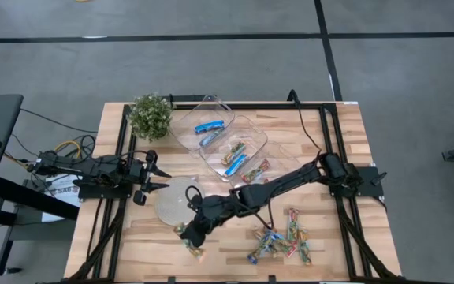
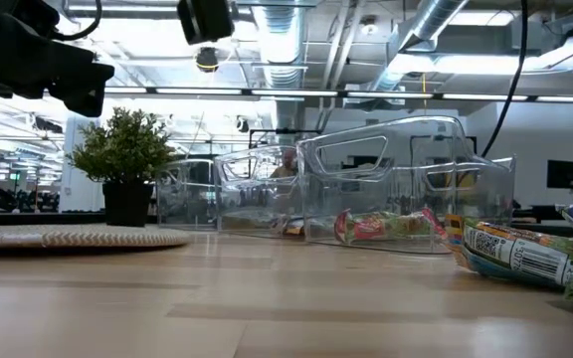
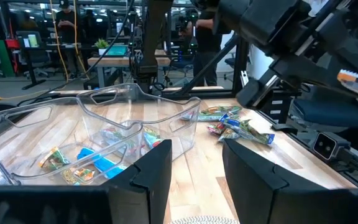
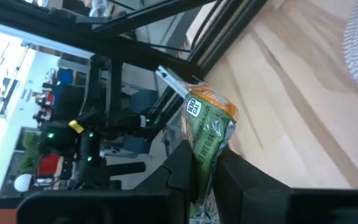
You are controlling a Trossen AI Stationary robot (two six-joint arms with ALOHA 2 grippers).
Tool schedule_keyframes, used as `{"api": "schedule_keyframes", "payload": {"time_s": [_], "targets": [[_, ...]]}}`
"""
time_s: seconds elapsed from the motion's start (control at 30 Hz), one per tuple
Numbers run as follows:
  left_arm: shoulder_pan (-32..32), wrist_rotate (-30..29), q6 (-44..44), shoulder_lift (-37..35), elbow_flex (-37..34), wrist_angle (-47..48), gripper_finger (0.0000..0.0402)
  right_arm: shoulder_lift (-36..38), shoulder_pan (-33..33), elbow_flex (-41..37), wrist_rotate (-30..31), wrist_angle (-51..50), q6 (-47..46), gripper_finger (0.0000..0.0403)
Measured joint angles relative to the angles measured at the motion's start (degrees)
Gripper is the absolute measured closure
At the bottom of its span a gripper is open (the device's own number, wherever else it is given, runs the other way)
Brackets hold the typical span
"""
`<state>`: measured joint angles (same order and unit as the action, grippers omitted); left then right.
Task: Pick and place Granola Bars by type
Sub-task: Put the yellow granola bar into the middle transparent bin
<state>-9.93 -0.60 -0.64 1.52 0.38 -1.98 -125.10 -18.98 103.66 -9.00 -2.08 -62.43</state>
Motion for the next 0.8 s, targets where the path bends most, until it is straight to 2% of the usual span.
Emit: {"api": "schedule_keyframes", "payload": {"time_s": [0.57,0.67,0.8], "targets": [[0.0,0.0,0.0,0.0,0.0,0.0,0.0264,0.1,1.2,-0.1,-2.7,0.7,1.5,0.0371],[0.0,0.0,0.0,0.0,0.0,0.0,0.0264,2.1,0.5,-1.2,-1.9,-0.7,2.5,0.0374],[0.0,0.0,0.0,0.0,0.0,0.0,0.0264,7.6,-0.5,-7.4,1.7,-1.8,2.6,0.0374]]}}
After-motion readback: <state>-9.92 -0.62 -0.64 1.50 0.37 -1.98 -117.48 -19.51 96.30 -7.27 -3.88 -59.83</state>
